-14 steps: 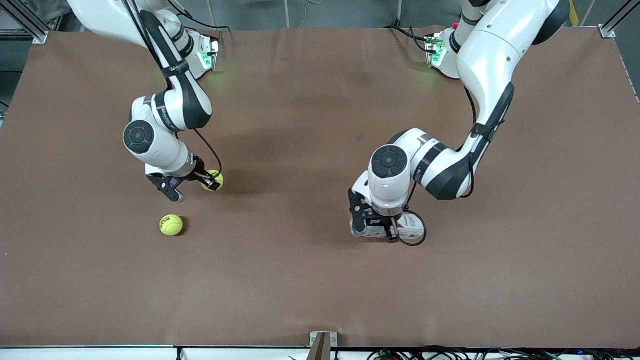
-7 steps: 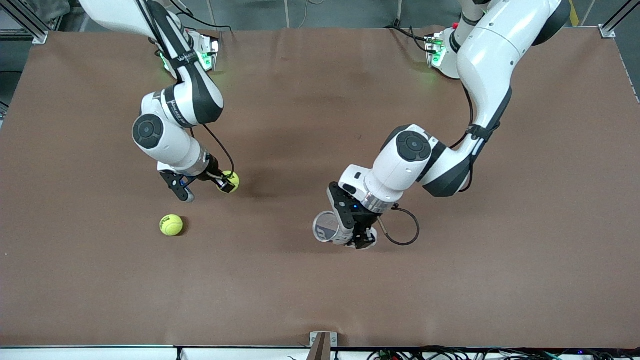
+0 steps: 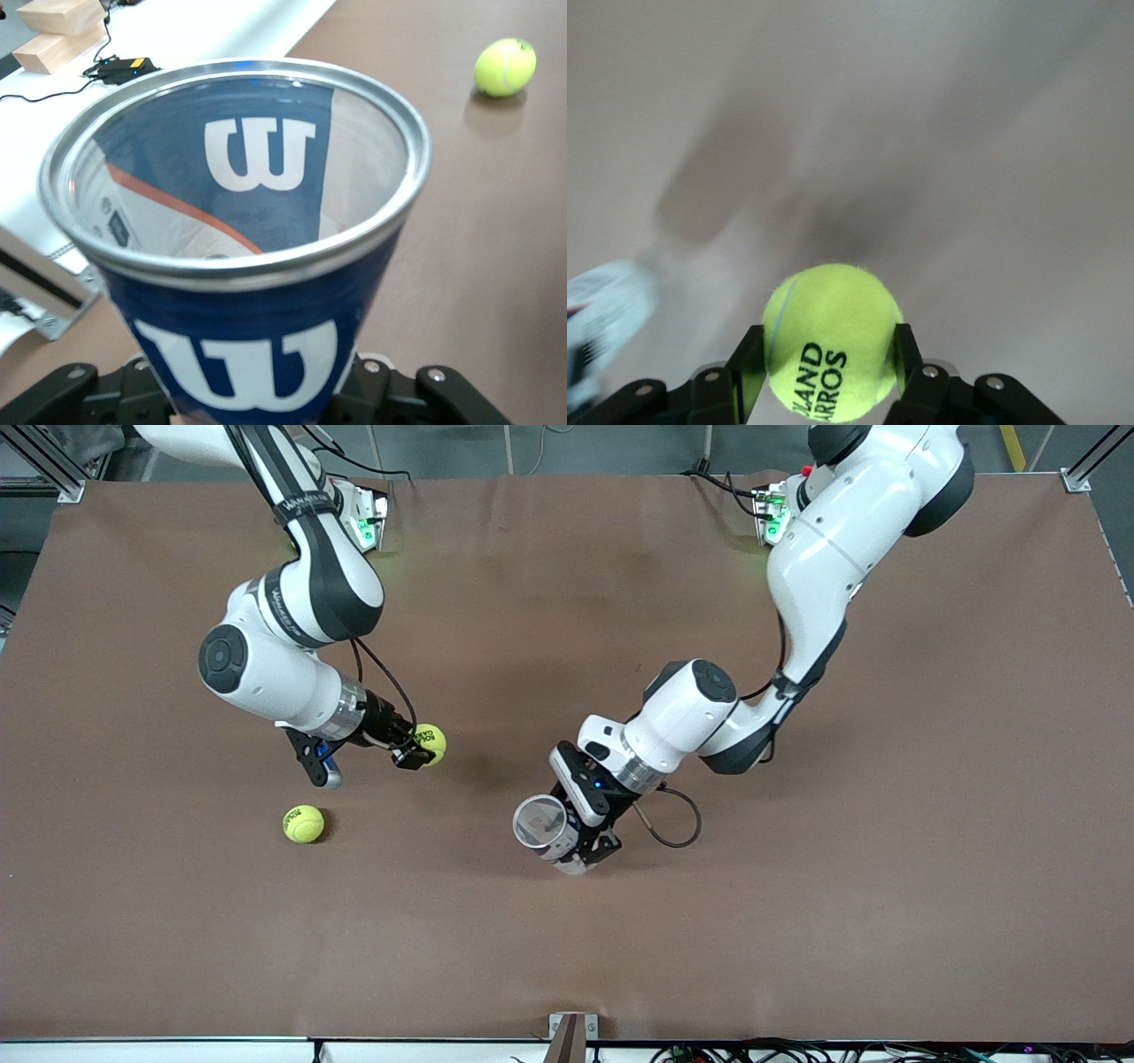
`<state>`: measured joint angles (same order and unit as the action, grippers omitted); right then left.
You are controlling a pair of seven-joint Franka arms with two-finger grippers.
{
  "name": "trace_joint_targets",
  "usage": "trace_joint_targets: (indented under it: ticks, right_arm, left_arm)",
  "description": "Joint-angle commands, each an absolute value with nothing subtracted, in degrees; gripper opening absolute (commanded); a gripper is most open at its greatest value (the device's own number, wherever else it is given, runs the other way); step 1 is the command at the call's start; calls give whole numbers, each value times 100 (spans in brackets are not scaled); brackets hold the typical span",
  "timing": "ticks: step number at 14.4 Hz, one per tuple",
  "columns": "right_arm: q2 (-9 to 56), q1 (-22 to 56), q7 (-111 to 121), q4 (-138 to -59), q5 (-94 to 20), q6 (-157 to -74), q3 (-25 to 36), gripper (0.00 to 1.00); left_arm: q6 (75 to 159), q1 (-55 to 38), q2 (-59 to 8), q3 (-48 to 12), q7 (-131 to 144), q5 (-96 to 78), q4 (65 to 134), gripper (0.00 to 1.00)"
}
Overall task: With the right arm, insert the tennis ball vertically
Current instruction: 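Stand the can upright with the left gripper while the right gripper brings the ball, then lower the ball into the can opening with the right gripper and release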
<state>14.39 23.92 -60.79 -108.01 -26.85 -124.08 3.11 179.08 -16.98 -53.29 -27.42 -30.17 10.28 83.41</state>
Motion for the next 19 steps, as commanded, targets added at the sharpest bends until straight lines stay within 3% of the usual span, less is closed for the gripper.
trace_joint_targets:
  ticks: [1,8,13,19]
  right_arm:
    - [1424,2347,-6476,-10303,-3031,-12086,325,0]
    - [1713,2302,-7153,-9353,-3524,-11830,334,0]
    - [2337,2461,-7918,-8474,-3533,-11839,334,0]
    - [3013,2601,-8103,-7947,-3524,-11927,334,0]
  left_arm:
    - [18551,-1898,-5519,-2786,-2569,905,8341,58]
    - [19791,-2101,-6152,-2786,-2162,923,8332,58]
    - [19811,-2101,-6135,-2786,-2136,932,8525,58]
    - [19811,-2092,-6108,-2786,-2083,949,8657,58]
